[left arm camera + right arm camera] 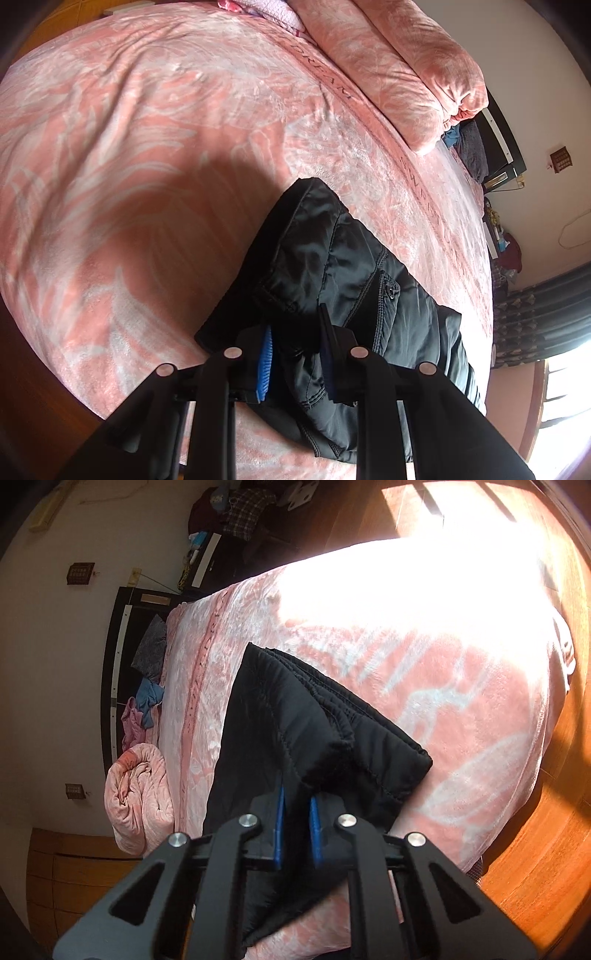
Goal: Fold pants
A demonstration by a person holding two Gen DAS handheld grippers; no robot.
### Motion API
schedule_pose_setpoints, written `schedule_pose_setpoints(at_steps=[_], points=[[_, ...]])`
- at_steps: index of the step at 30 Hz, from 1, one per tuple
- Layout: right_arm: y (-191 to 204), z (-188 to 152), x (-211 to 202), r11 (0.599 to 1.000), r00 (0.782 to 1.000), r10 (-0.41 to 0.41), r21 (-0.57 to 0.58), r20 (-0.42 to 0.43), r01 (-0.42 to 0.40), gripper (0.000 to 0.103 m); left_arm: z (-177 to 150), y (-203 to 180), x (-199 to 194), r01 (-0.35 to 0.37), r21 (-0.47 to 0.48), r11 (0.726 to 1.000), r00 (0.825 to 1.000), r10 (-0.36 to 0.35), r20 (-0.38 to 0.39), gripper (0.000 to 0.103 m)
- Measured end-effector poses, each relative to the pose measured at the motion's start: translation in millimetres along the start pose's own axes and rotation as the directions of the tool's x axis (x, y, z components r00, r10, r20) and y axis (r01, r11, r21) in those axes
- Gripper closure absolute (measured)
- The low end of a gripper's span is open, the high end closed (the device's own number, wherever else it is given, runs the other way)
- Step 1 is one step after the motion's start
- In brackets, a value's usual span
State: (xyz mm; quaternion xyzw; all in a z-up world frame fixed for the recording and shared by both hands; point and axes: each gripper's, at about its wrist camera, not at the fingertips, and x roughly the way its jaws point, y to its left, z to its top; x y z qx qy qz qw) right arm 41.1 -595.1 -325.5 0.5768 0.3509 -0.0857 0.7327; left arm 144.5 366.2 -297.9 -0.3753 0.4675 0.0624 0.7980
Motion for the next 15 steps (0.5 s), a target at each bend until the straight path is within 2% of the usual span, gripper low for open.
schedule_pose_setpoints(at_steps=[4, 11, 15], points=[[-5.7, -8.0, -10.7, 1.0, 1.0, -0.016, -0.008, 0.021, 0.017, 0.094, 1.4, 3.7, -1.0, 0.009, -0.022, 1.0, 1.0, -0.009, -0.005, 0.083], [-21.4, -11.1, -12.2, 1.0, 1.0, -0.019, -0.011, 0.001, 0.019, 0.094, -1.8, 12.8, -3.0, 0.012, -0.029, 1.0, 1.0, -0.013, -0.018, 0.084], [-18.1, -5.1, -5.9, 0.999, 0.999, -0.035, -0.031, -0.011, 0.035, 0.094, -1.9, 12.3, 2.8, -0.011, -0.023, 1.0, 1.0, 0.011, -0.005, 0.084]])
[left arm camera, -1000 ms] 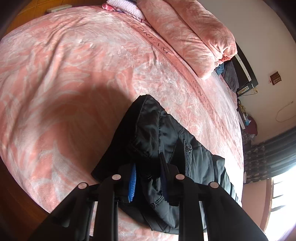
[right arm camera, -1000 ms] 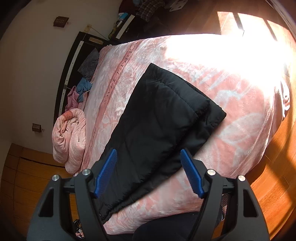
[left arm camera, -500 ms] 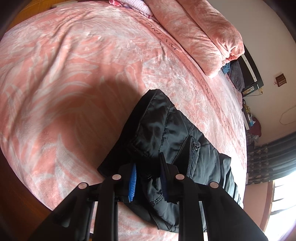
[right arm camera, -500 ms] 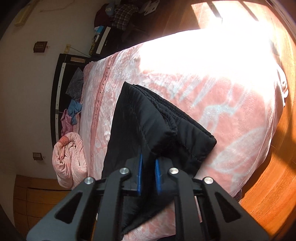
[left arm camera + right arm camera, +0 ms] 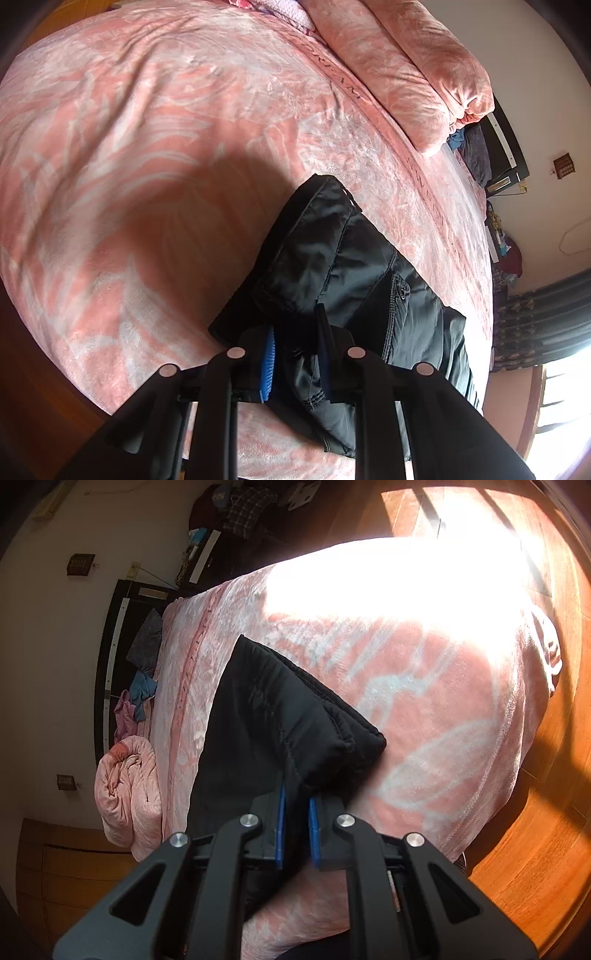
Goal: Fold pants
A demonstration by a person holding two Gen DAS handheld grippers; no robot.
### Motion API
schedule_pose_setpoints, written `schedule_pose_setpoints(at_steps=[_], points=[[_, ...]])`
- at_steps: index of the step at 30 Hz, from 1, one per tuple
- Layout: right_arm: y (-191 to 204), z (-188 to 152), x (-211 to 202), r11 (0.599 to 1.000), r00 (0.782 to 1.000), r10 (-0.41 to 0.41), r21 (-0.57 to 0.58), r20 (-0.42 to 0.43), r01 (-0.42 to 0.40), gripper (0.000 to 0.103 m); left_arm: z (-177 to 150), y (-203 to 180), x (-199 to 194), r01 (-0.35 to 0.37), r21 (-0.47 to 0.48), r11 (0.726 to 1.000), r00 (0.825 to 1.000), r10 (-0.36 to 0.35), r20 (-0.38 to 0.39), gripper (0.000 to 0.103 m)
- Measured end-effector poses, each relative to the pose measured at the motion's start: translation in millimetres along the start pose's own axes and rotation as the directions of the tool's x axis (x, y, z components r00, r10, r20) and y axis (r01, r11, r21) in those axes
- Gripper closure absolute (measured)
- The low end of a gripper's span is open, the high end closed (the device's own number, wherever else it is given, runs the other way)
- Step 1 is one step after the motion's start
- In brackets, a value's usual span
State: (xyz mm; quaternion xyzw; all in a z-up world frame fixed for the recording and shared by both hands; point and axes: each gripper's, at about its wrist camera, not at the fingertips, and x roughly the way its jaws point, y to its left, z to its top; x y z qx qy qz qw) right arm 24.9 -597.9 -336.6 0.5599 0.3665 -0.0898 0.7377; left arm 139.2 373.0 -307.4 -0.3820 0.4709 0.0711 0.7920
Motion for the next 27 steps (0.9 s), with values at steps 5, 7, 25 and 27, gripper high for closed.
schedule_pose_setpoints(at_steps=[5, 7, 25, 27], points=[[-2.3, 0.8, 4.9, 1.0, 1.0, -0.016, 0.009, 0.004, 0.016, 0.092, -3.4, 4.2, 6.1, -0.016, -0.01, 1.0, 1.0, 0.016, -0.006, 0.084], [-7.2, -0.7, 4.6, 1.0, 1.0, -0.003, 0.026, 0.004, 0.003, 0.091, -4.8, 6.1, 4.6, -0.01, -0.014, 1.0, 1.0, 0.01, -0.008, 0.082], [-35.0, -2.3, -10.2, 0.98, 0.986, 0.16, 0.109, 0.05, -0.165, 0.043, -46.8, -19.4, -10.3, -0.075, 0.078, 0.994, 0.995, 0.07, 0.075, 0.016], [-34.0, -1.3, -4.6, 0.98, 0.985, 0.166, 0.099, 0.044, -0.17, 0.043, -49.2, -18.0, -4.2, -0.077, 0.059, 0.995, 0.995, 0.073, 0.065, 0.015]])
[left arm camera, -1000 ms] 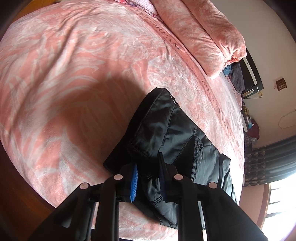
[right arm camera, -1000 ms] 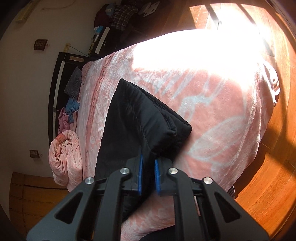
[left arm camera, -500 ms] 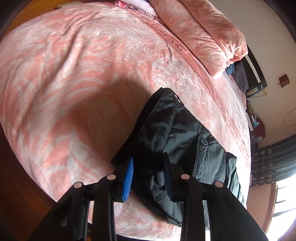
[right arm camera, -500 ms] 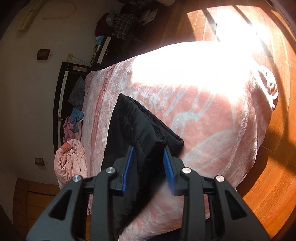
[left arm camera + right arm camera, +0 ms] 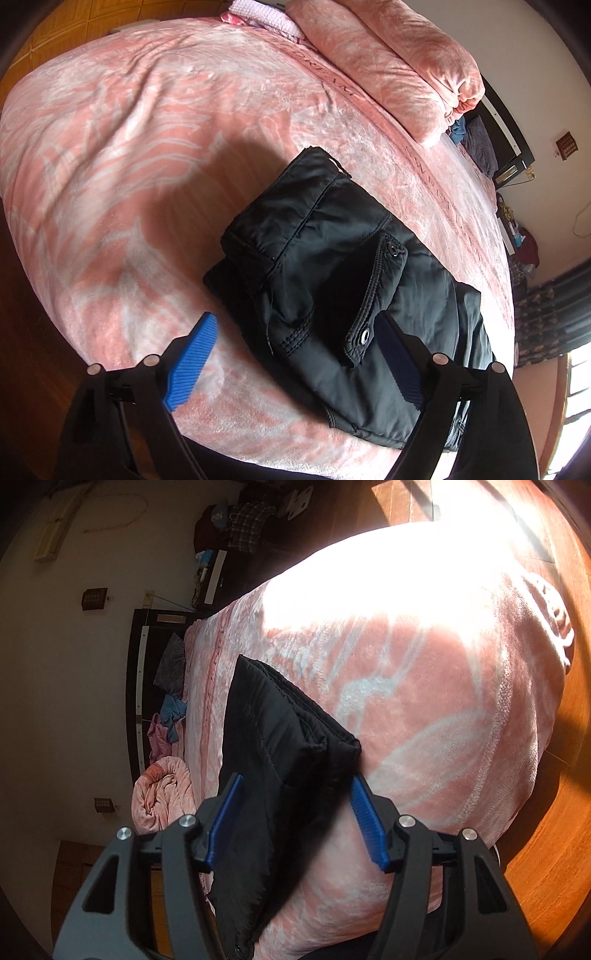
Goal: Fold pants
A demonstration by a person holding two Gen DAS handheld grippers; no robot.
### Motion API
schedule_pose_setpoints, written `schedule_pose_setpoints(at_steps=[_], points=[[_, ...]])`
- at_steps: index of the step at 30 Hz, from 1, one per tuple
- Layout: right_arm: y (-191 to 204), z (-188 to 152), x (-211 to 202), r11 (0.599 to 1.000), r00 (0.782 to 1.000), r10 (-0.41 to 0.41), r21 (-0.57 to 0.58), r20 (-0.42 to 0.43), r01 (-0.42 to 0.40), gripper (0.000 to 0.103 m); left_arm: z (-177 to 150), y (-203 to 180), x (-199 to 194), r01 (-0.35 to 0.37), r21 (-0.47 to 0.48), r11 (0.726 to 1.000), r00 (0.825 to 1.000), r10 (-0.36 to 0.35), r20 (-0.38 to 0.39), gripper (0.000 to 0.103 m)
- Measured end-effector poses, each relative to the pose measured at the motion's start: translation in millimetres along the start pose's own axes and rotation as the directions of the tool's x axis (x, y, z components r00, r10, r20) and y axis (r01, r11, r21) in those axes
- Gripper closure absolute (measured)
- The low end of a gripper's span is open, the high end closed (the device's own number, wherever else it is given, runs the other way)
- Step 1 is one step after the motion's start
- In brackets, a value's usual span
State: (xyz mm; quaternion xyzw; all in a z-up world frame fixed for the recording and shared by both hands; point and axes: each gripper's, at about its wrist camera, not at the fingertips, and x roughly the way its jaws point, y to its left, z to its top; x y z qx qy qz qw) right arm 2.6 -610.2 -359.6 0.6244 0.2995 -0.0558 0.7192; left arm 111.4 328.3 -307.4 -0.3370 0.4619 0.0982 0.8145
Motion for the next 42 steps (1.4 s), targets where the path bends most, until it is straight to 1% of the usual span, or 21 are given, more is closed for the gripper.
schedule_pose_setpoints(at_steps=[4, 9, 11, 14, 15, 16, 17, 19, 26, 29, 34, 42], points=[[0.9, 3.1, 8.6, 1.0, 1.0, 0.022, -0.015, -0.01, -0.022, 0.043, -3.6, 1.2, 9.0, -0.026, -0.027, 0.999, 1.0, 0.026, -0.009, 0.015], [7.4, 6.6, 15.7, 0.999, 0.999, 0.025, -0.042, -0.025, -0.026, 0.043, -9.1, -0.1, 14.0, -0.058, -0.042, 0.997, 0.998, 0.058, 0.005, 0.013], [9.8, 6.6, 15.6, 0.999, 1.0, 0.016, -0.048, -0.026, -0.017, 0.05, -10.9, -1.0, 14.2, -0.065, -0.047, 0.997, 0.998, 0.066, 0.019, 0.012], [17.8, 5.4, 13.1, 0.997, 1.0, 0.003, -0.08, -0.027, -0.005, 0.065, -13.1, -1.2, 14.6, -0.07, -0.063, 0.996, 0.997, 0.072, 0.033, 0.012], [21.5, 4.9, 11.5, 0.996, 1.0, -0.005, -0.094, -0.026, 0.002, 0.073, -13.8, -1.4, 14.5, -0.076, -0.066, 0.995, 0.996, 0.078, 0.04, 0.012], [25.1, 4.4, 10.1, 0.995, 1.0, -0.009, -0.104, -0.027, 0.006, 0.077, -14.3, -1.9, 14.3, -0.08, -0.067, 0.995, 0.995, 0.083, 0.05, 0.012], [30.1, 3.7, 8.4, 0.993, 0.999, -0.019, -0.116, -0.026, 0.016, 0.08, -14.6, -2.8, 14.8, -0.083, -0.065, 0.994, 0.995, 0.086, 0.056, 0.012], [42.9, 1.6, 4.3, 0.987, 0.999, -0.033, -0.155, -0.017, 0.03, 0.082, -15.8, -4.1, 15.2, -0.095, -0.064, 0.993, 0.993, 0.099, 0.068, 0.012], [90.8, -9.0, -6.3, 0.959, 0.997, -0.079, -0.271, 0.022, 0.082, 0.085, -26.1, -7.8, 14.1, -0.099, -0.082, 0.992, 0.987, 0.109, 0.121, 0.012], [109.7, -14.9, -10.6, 0.943, 0.996, -0.079, -0.32, 0.034, 0.086, 0.086, -32.3, -6.1, 14.3, -0.093, -0.105, 0.99, 0.985, 0.107, 0.136, 0.012], [138.5, -25.9, -15.3, 0.921, 0.995, -0.088, -0.375, 0.051, 0.101, 0.087, -41.3, -5.1, 15.8, -0.102, -0.108, 0.989, 0.978, 0.12, 0.168, 0.012], [190.7, -55.6, -23.3, 0.853, 0.988, -0.109, -0.5, 0.107, 0.148, 0.088, -50.1, -2.5, 9.9, -0.099, -0.124, 0.987, 0.971, 0.124, 0.207, 0.012]])
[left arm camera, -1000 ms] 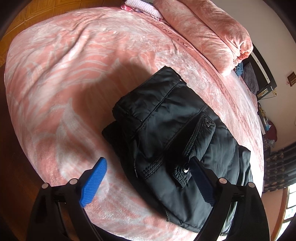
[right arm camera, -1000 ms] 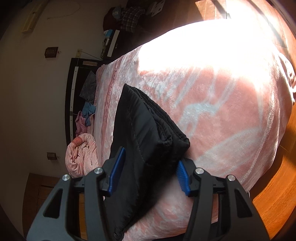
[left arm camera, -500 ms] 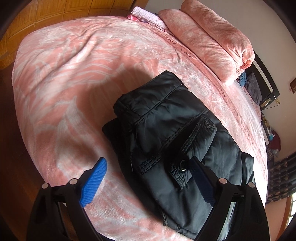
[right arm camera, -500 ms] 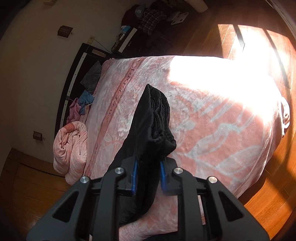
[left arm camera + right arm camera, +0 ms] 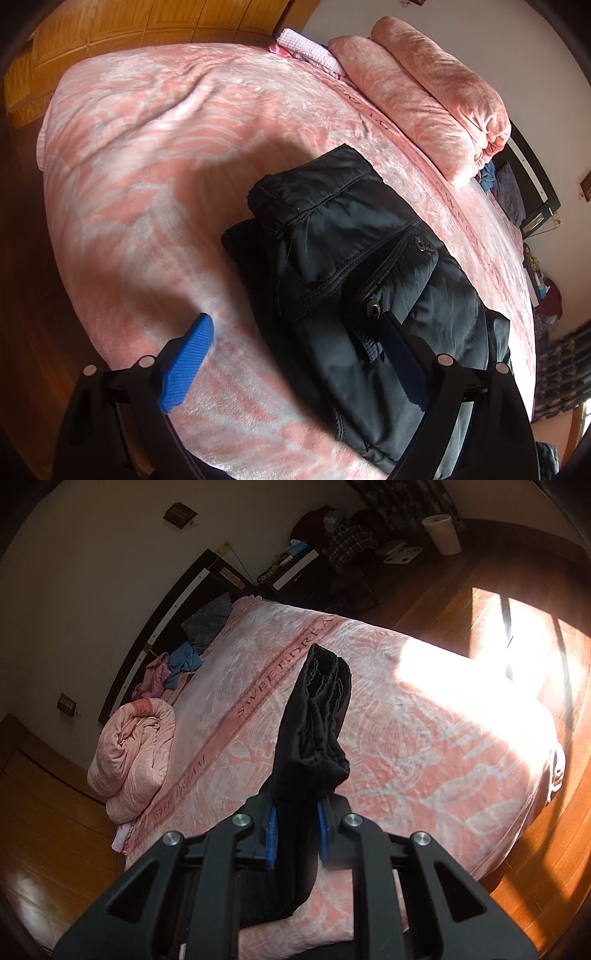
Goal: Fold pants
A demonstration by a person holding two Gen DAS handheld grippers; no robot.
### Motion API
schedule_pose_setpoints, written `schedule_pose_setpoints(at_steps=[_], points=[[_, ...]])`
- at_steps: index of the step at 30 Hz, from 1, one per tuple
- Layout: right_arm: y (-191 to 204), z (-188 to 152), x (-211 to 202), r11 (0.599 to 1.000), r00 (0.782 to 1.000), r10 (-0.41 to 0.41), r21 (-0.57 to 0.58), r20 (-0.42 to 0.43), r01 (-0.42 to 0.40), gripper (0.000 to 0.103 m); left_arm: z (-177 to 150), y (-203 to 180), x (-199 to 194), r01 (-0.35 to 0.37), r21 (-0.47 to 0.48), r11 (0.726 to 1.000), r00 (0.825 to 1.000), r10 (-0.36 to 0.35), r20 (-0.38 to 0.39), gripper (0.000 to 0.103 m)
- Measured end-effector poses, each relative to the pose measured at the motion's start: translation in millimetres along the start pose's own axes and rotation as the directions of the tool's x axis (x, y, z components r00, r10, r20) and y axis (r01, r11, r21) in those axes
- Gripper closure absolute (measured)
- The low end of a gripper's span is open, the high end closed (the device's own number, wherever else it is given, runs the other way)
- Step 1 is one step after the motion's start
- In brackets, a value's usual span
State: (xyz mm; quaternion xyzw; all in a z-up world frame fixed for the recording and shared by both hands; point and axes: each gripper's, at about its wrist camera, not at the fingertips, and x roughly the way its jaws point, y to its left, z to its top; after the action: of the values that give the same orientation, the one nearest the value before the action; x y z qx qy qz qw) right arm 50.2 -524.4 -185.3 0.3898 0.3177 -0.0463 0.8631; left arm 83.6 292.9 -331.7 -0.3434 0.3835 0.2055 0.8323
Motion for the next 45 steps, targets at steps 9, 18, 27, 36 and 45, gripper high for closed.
schedule_pose_setpoints(at_steps=[9, 18, 27, 36, 45], points=[[37.1, -7.0, -5.7, 0.997, 0.999, -0.036, -0.068, 0.03, 0.038, 0.089, -0.7, 4.8, 3.6, 0.021, -0.024, 0.999, 0.999, -0.022, -0.028, 0.011], [60.0, -17.4, -16.2, 0.99, 0.996, -0.057, -0.122, 0.062, 0.065, 0.089, -0.1, 6.1, 6.4, 0.028, -0.031, 0.999, 0.999, -0.03, -0.04, 0.011], [96.5, -27.1, -19.7, 0.974, 0.995, -0.052, -0.215, 0.087, 0.07, 0.089, -1.0, 6.4, 7.3, 0.022, -0.028, 0.999, 0.999, -0.023, -0.048, 0.011], [127.2, -32.3, -19.5, 0.953, 0.993, -0.013, -0.3, 0.122, 0.049, 0.089, -1.2, 4.3, 6.9, 0.009, -0.021, 1.0, 0.999, -0.01, -0.048, 0.011], [138.9, -39.4, -15.1, 0.927, 0.992, 0.004, -0.372, 0.127, 0.044, 0.089, -1.1, -1.5, 6.9, -0.031, -0.01, 0.999, 0.998, 0.03, -0.05, 0.011]])
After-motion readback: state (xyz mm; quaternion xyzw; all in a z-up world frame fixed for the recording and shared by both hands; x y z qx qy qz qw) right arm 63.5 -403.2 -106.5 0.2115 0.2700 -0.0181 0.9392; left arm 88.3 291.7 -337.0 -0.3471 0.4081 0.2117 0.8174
